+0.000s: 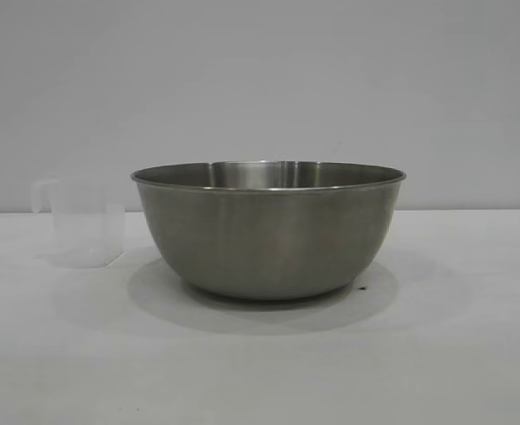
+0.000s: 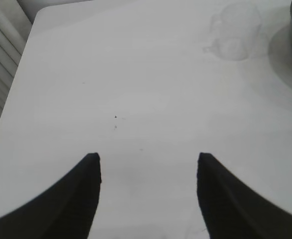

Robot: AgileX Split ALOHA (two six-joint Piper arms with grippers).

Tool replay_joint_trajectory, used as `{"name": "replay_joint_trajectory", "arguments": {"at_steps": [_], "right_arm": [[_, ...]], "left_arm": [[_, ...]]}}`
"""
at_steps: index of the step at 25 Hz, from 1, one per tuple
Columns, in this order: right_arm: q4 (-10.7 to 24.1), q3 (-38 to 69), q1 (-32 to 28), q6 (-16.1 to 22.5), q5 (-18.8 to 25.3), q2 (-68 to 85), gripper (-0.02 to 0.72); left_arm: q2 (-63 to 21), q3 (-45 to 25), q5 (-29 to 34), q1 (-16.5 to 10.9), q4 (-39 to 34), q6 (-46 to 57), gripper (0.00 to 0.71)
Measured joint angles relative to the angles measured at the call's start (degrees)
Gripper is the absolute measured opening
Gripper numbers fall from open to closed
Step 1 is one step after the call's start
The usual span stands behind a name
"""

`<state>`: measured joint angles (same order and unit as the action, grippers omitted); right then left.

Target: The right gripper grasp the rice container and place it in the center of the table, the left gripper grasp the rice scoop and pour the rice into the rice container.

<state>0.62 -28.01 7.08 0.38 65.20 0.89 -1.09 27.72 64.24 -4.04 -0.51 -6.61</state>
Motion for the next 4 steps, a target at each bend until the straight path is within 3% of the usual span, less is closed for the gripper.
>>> {"name": "replay_joint_trajectory", "arguments": {"at_steps": [4], "right_arm": [[0.0, 0.0, 0.0, 0.0, 0.0, 0.0, 0.232]], "left_arm": [[0.0, 0.0, 0.0, 0.0, 0.0, 0.0, 0.369]]}}
